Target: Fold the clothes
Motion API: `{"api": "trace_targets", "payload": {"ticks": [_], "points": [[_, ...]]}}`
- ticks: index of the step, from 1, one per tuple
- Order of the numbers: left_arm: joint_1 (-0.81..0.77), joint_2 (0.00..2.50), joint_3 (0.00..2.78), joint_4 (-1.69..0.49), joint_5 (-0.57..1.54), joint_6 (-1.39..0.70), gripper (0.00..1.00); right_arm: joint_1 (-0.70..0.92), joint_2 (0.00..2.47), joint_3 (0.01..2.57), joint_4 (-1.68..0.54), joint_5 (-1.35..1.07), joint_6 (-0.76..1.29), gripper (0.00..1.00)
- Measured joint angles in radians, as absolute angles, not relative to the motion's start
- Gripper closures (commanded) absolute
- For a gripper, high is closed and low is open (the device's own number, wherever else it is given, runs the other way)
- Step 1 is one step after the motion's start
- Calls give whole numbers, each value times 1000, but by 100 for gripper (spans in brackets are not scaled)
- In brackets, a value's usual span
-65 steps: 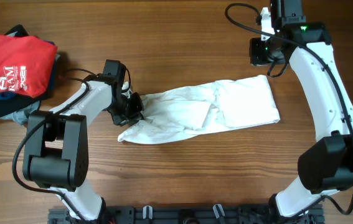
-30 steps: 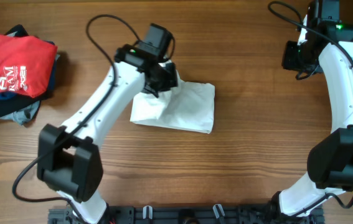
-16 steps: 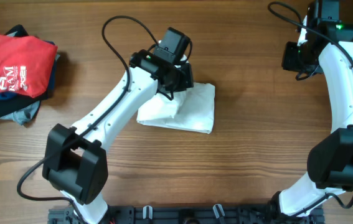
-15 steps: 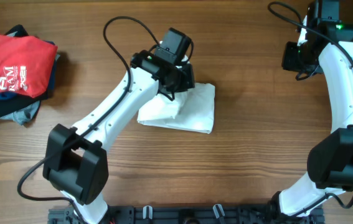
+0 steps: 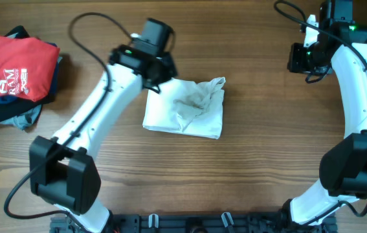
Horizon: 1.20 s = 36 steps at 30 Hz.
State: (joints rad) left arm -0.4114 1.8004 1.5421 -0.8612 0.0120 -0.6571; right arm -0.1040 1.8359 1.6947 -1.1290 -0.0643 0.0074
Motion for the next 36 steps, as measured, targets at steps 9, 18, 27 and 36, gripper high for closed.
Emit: {"api": "trace_targets", "payload": {"ticks": [9,18,27,36], "points": [[-514,2030,1545,-949,288,-656,96,-104,1836,1695,-1118,-104,-6,63],[-692,2055,1548,-1126,415,-512,96,-104,1836,1695,-1114,-105,-10,63],[-353,1913,1597,-917,171,-485,93,-89,1836,1695,-1155,-305,-115,70],[-247,2107,1597,-831,154,-479,84,225,1988,1647,-1163,-453,-186,70]]}}
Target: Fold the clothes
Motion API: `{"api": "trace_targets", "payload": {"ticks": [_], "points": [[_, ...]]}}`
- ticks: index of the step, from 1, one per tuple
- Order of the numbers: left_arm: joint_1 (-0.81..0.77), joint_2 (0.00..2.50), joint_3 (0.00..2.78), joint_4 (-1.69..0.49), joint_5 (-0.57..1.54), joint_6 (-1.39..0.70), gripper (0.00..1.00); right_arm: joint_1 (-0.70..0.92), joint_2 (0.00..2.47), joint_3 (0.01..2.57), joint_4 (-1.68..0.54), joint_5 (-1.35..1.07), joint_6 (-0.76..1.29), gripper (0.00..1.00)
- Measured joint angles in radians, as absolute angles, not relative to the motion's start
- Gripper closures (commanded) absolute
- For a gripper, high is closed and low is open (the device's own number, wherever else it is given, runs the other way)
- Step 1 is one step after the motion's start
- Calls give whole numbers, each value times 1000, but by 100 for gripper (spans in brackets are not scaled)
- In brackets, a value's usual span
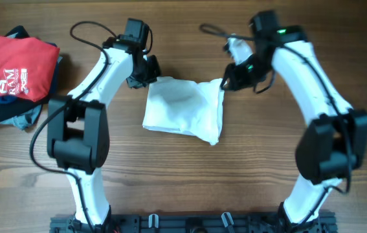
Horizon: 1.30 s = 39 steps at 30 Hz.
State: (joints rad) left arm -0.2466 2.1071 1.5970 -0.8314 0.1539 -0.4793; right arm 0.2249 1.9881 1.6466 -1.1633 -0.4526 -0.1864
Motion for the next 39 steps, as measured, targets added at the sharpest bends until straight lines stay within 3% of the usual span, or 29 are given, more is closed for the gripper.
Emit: {"api": "trace_targets", "payload": {"ticks": [4,7,13,18,22,24,25,28,31,34,39], "points": [[-248,2179,1597,-878,155,-479,84,288,2094,1616,-1163,-439,-178,70],[-248,2179,1593,-974,155,-479,92,288,2143,1616,-1148,-331,-150,71],[-266,2148,1479,-1164,205,-491,96,302,2206,1620,-1057,-168,-49,73],[-368,2130,1399,-1206,275,-562,96,295,2213,1665,-791,47,-43,73],[-452,2113,1369,-1222,243,-632,96,260,2241,1719,-810,167,-57,73],[-459,2090,1354,-1208,213,-650,87,261,2233,1738,-818,180,-53,71],[-458,2072,1346,-1201,182,-658,64,261,2216,1739,-827,185,-53,70],[-434,1955,1333,-1157,118,-673,33,261,2120,1740,-870,189,-53,69],[-413,1837,1332,-926,94,-671,23,261,2006,1751,-931,192,-26,69],[-409,1818,1330,-632,115,-584,21,261,1980,1753,-957,192,9,69],[-368,1898,1332,-473,249,-468,16,224,1950,1753,-993,192,77,67]]}}
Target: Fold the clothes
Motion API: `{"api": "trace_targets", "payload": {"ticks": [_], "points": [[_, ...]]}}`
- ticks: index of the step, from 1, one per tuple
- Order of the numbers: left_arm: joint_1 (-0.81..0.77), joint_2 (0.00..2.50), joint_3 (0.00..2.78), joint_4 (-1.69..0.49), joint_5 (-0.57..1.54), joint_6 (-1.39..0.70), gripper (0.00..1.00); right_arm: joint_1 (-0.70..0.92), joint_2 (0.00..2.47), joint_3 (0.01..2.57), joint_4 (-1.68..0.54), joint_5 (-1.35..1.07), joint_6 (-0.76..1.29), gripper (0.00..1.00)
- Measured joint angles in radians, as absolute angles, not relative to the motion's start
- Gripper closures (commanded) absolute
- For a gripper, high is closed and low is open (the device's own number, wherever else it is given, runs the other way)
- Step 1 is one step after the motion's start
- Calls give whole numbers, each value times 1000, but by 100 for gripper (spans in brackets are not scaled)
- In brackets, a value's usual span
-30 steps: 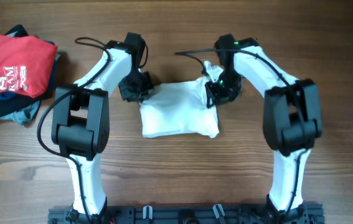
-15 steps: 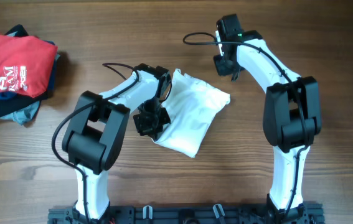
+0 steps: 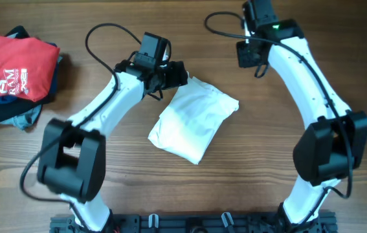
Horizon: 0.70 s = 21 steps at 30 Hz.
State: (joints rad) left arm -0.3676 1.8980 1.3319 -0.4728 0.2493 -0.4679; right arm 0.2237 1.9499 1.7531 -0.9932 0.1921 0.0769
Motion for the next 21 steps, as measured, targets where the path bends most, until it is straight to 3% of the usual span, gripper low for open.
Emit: {"api": "trace_targets", "payload": {"ticks": [7,13,17,18,19,21], "points": [[-319,2073,1335,-354,459,-400,13,161,1887,1753,-1048,192,109,67],[-345,2089,1351,-422,560,-366,20,145,1887,1753,-1052,192,113,67],[-374,2097,1353,-440,569,-339,51,145,1887,1753,-1052,192,113,67],[-384,2103,1353,-430,567,-332,68,145,1887,1753,-1052,192,113,67],[-400,2114,1353,-411,565,-334,96,145,1887,1753,-1052,192,113,67],[-414,2131,1352,-386,555,-329,96,145,1887,1753,-1052,192,113,67]]}}
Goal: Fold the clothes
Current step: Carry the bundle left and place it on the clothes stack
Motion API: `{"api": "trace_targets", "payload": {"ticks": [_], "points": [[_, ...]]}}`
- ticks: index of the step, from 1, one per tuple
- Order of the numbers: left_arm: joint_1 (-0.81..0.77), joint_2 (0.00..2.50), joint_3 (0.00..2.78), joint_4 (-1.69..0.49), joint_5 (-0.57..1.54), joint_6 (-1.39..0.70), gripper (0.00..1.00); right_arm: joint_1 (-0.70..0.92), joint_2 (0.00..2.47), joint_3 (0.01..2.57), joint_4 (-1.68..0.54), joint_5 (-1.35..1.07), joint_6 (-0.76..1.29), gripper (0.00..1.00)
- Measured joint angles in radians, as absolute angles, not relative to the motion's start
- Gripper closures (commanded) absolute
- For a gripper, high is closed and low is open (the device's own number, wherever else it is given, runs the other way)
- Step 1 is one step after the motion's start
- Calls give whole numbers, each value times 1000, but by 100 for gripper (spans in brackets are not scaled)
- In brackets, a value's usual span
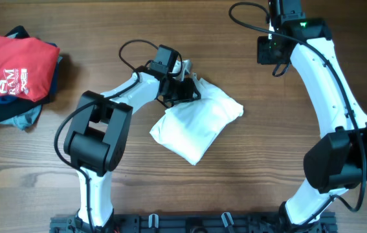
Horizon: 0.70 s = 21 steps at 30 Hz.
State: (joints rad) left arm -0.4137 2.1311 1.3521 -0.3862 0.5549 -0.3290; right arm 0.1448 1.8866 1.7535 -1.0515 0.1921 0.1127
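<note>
A white garment [196,123], folded into a rough rectangle, lies slanted on the middle of the wooden table. My left gripper [184,90] lies low over its upper left corner. Its dark fingers press into the cloth and look shut on that corner. My right gripper [266,52] hangs well off to the upper right, apart from the garment. Its wrist hides its fingers from above.
A folded red shirt [16,65] with white print rests on a pile of dark blue and grey clothes [5,110] at the far left edge. The arm bases stand along the front edge [189,223].
My left gripper has moved a little right and nearer over the garment's upper corner. The garment has shifted slightly to the right. My right gripper has moved further right, away from the cloth.
At first the garment lay square with a crumpled top, the left gripper at its upper left and the right arm far away. Then both grippers were at its upper corners and the top was smooth. After that it lay turned on a slant, the right gripper withdrawn.
</note>
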Motion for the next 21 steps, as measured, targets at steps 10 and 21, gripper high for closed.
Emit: {"api": "trace_targets", "payload": {"ticks": [10,21], "points": [[-235,1929,1391,-498,169,-289,96,100,1887,1753,-1056,192,113,67],[183,1617,1417,-306,-90,-109,96,91,1887,1753,-1069,192,113,66]]}}
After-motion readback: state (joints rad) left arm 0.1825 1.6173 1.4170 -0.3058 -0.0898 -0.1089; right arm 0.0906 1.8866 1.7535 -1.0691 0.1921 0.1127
